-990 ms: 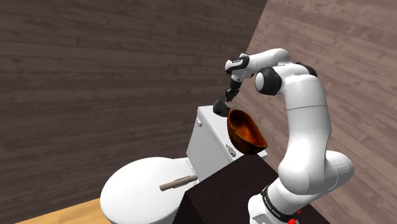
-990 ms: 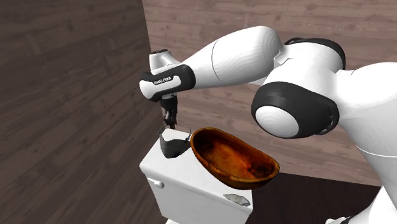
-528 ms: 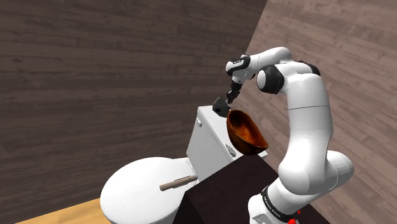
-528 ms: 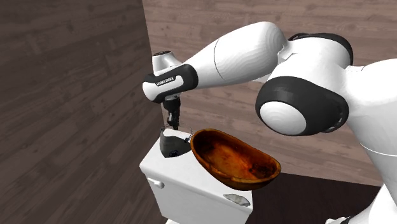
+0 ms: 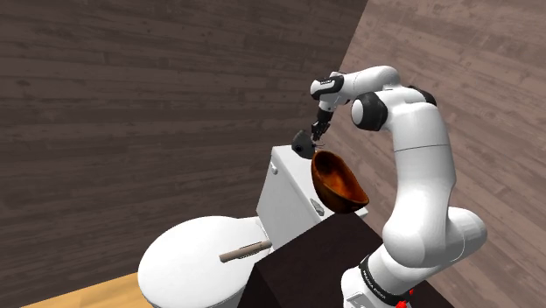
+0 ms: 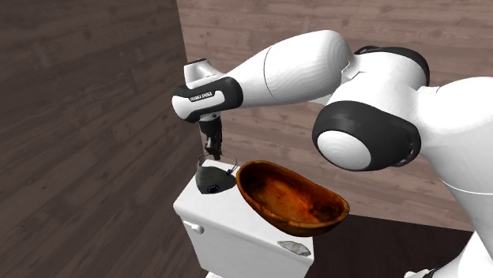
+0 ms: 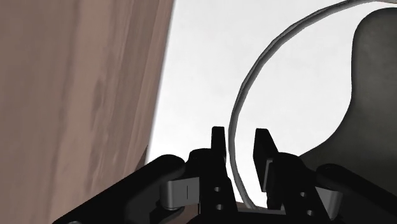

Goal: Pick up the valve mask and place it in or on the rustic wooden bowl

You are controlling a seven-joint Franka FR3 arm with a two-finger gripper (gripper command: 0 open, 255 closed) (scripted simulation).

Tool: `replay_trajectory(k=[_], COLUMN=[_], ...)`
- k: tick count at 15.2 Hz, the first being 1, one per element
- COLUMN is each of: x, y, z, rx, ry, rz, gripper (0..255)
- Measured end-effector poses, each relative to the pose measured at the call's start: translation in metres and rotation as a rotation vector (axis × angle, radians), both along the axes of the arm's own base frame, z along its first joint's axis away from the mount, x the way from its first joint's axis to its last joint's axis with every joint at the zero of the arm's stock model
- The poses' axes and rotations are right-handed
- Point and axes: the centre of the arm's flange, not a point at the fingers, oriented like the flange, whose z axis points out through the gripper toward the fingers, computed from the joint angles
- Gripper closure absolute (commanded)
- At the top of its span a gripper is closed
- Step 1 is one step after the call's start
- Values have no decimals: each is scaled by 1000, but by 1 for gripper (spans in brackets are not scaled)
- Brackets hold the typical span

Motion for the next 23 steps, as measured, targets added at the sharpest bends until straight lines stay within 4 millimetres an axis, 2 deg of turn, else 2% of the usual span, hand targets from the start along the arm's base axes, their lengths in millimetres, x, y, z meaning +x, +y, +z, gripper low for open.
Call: replay_trajectory(k=[10, 23], x=[-5, -6], y=[1, 2], z=[42, 112], rx=[29, 56], ry=[38, 75], rz=[0, -5], gripper=[255, 255])
